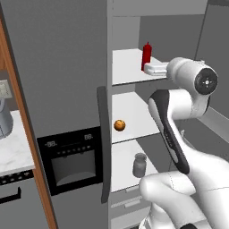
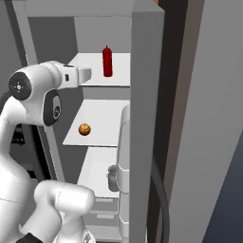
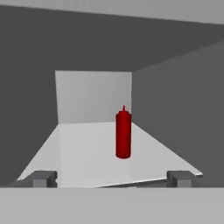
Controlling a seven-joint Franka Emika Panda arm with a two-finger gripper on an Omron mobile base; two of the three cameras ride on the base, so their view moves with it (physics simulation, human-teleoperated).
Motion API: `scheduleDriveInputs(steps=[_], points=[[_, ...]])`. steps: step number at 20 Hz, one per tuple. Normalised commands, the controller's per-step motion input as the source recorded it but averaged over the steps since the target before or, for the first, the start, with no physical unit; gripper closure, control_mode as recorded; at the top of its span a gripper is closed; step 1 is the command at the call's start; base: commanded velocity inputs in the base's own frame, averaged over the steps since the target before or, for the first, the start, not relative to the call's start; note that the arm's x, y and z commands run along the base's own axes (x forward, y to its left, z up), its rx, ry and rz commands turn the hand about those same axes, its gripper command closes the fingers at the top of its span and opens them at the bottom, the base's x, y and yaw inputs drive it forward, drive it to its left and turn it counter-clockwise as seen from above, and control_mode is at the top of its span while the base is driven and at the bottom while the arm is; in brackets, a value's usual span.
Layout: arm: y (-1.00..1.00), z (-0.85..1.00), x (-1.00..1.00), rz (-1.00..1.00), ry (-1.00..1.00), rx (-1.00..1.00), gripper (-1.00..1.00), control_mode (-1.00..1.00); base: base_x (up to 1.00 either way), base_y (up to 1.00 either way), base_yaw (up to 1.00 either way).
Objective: Place the mayonnaise and ketchup from the counter to the top shelf of the fridge. If the existing items in the fridge are on the top shelf, move them to other shelves.
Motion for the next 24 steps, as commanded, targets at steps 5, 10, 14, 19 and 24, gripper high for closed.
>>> scheduleDriveInputs(steps=[5, 10, 14, 19, 24], points=[[0.09, 0.15, -1.00, 0.03, 0.01, 0.00, -1.00, -1.00, 0.00, 0.00, 0.00], [0.00, 0.00, -1.00, 0.05, 0.03, 0.00, -1.00, -1.00, 0.00, 0.00, 0.00], [0.00, -0.11, -1.00, 0.07, 0.08, 0.00, -1.00, -1.00, 0.00, 0.00, 0.00], [0.00, -0.35, -1.00, 0.04, 0.22, 0.00, -1.00, -1.00, 0.00, 0.00, 0.00], [0.00, -0.32, -0.60, 0.03, 0.17, 0.00, -1.00, 1.00, -0.40, 0.05, 0.02]])
